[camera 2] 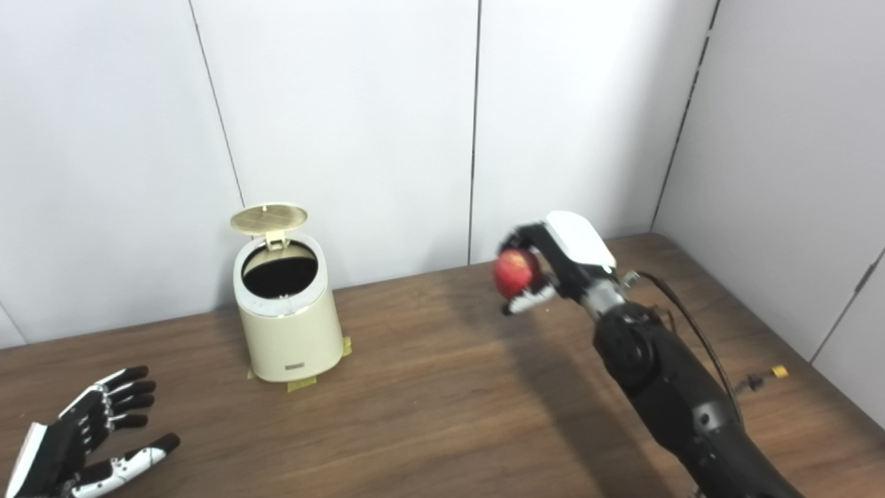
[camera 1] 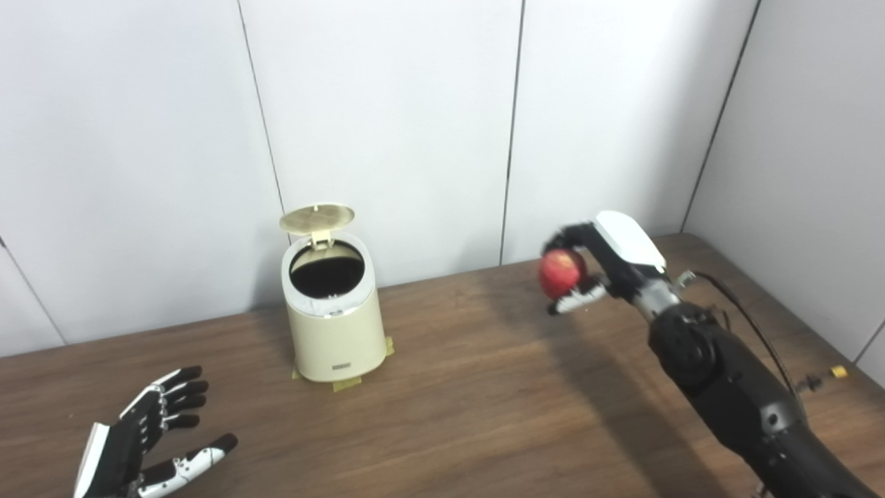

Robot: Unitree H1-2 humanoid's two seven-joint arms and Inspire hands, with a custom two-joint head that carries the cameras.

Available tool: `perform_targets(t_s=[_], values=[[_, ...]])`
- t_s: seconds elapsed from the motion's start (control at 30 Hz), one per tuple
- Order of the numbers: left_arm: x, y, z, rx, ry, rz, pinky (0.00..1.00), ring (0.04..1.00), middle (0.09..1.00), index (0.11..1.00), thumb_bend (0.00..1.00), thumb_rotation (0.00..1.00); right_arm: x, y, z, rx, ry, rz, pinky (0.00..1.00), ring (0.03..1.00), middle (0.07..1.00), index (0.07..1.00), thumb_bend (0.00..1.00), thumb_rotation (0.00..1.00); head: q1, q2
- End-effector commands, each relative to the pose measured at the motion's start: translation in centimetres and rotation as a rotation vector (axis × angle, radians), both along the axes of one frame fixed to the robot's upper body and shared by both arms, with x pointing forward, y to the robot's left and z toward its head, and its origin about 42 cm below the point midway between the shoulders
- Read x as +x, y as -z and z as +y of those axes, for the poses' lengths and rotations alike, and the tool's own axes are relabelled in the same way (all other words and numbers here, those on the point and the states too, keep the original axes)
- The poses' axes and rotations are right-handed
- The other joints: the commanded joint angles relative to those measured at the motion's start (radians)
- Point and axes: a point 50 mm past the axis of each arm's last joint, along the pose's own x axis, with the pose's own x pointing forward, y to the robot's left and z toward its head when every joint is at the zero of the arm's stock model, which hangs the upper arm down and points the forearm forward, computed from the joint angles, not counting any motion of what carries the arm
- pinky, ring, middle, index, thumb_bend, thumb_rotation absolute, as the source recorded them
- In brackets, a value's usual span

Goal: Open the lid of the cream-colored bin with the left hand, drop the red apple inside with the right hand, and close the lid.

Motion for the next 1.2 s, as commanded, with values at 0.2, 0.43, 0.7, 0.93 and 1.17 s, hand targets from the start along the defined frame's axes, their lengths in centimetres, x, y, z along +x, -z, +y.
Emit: perform_targets(t_s=[0.2,0.43,0.7,0.93,1.17], values=[[1.1,-0.6,-0.9,-0.009,0.017,-0.06,0.67,0.736,0.754,0.798,0.74,0.0,1.9,-6.5,6.1,0.013,-0.096,-0.141,0.67,0.621,0.508,0.469,0.53,0.0,0.05,-0.004],[1.1,0.1,-1.7,-0.016,0.018,-0.047,0.69,0.746,0.757,0.798,0.76,0.02,3.6,-6.9,9.8,0.123,-0.183,-0.141,0.6,0.594,0.5,0.474,0.53,0.01,0.12,-0.007],[1.1,0.5,-2.8,-0.02,0.019,-0.048,0.66,0.723,0.742,0.791,0.78,0.03,5.1,-7.0,14.5,0.265,-0.271,-0.124,0.49,0.483,0.46,0.502,0.53,0.0,0.173,-0.009],[0.9,0.6,-3.3,-0.034,0.012,-0.039,0.71,0.744,0.745,0.795,0.78,0.06,6.5,-6.3,18.0,0.384,-0.279,-0.072,0.63,0.536,0.44,0.524,0.52,0.0,0.192,-0.009],[1.0,0.5,-3.6,-0.029,0.011,-0.041,0.71,0.75,0.752,0.801,0.78,0.08,7.4,-5.5,20.1,0.53,-0.293,-0.001,0.47,0.438,0.44,0.522,0.52,0.0,0.203,-0.01]])
